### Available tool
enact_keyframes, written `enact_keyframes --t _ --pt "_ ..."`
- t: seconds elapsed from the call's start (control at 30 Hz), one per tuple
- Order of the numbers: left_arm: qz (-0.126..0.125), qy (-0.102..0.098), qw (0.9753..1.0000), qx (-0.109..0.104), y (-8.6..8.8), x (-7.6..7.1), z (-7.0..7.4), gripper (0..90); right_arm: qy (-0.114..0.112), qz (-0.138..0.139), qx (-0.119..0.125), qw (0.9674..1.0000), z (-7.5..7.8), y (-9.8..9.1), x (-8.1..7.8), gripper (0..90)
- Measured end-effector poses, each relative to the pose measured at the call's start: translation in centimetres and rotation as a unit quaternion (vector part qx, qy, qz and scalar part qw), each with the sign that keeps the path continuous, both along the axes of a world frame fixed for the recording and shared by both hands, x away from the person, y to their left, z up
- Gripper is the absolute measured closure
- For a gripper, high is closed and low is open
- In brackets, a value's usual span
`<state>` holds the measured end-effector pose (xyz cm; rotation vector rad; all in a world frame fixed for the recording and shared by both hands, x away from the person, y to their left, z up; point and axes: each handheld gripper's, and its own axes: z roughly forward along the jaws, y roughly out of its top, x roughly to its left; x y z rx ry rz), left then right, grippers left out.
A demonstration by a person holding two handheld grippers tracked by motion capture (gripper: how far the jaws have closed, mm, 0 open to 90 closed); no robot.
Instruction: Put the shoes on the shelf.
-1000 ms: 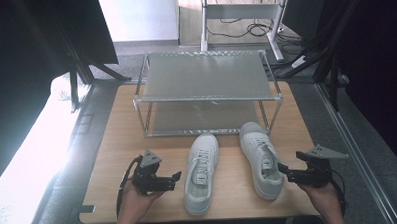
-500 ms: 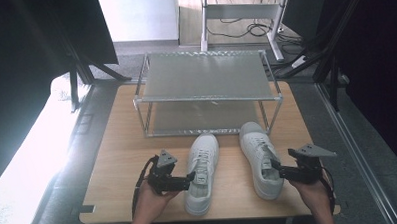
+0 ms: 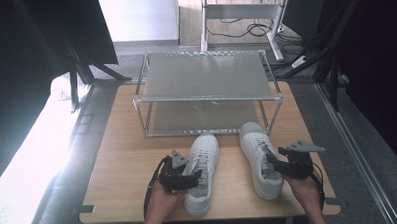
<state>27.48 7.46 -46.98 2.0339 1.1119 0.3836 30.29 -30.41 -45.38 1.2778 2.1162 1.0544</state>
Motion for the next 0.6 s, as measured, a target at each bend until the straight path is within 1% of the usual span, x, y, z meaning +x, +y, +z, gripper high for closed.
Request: enact_keyframes --t 0.03,0.07,0.1,0.13,0.17,0.2,0.27,0.3,0.33,0.37,0.4,0.43,0.5,0.53,0.6 --pt "0.0 0.0 1.0 0.0 0.0 0.0 0.0 29.7 0.0 0.0 0.0 1.0 0.0 0.0 0.0 47.0" --pt "0.004 0.0 1.0 0.001 0.1 0.1 0.0 29.7 0.005 -0.001 -0.004 1.0 -0.1 0.1 0.2 48.1" --pt "0.005 0.001 1.0 0.003 0.1 0.2 -0.1 32.2 0.014 -0.001 -0.011 0.9998 -0.2 0.4 0.6 51.5" --pt "0.005 0.003 1.0 -0.001 0.1 0.3 -0.1 32.9 0.02 -0.001 -0.012 0.9997 -0.3 0.5 0.8 52.6" --pt "0.006 0.006 1.0 -0.004 0.1 0.4 -0.1 32.9 0.02 -0.001 -0.012 0.9997 -0.3 0.5 0.8 52.6" --pt "0.005 0.007 1.0 -0.002 0.0 0.6 0.0 37.0 0.026 -0.006 -0.015 0.9995 -0.4 0.7 1.1 55.7" --pt "0.005 0.007 1.0 -0.001 -0.2 0.7 0.1 40.8 0.031 -0.014 -0.019 0.9993 -0.4 0.7 1.4 60.3" --pt "0.005 0.007 1.0 -0.001 -0.2 0.7 0.1 43.5 0.031 -0.014 -0.019 0.9993 -0.4 0.7 1.4 60.3" --pt "0.003 0.013 0.9999 -0.001 -0.3 0.7 0.2 46.4 0.037 -0.016 -0.021 0.999 -0.4 0.6 1.6 64.0" --pt "0.003 0.013 0.9999 -0.001 -0.3 0.7 0.2 48.7 0.037 -0.016 -0.021 0.999 -0.4 0.6 1.6 64.0" --pt "-0.001 0.016 0.9999 -0.002 -0.4 0.7 0.2 48.7 0.04 -0.016 -0.02 0.9989 -0.4 0.6 1.6 65.8" --pt "-0.005 0.017 0.9998 -0.004 -0.5 0.7 0.2 54.7 0.039 -0.015 -0.023 0.9989 -0.4 0.4 1.7 69.1" --pt "-0.004 0.016 0.9999 -0.001 -0.7 0.6 0.2 58.3 0.04 -0.014 -0.021 0.9989 -0.5 0.4 1.7 69.8" --pt "-0.003 0.014 0.9999 0.001 -0.8 0.6 0.2 58.9 0.042 -0.012 -0.013 0.999 -0.5 0.2 1.8 71.4" --pt "-0.003 0.011 0.9999 0.006 -0.9 0.5 0.3 59.2 0.043 -0.013 -0.009 0.999 -0.5 0.1 1.8 71.8"
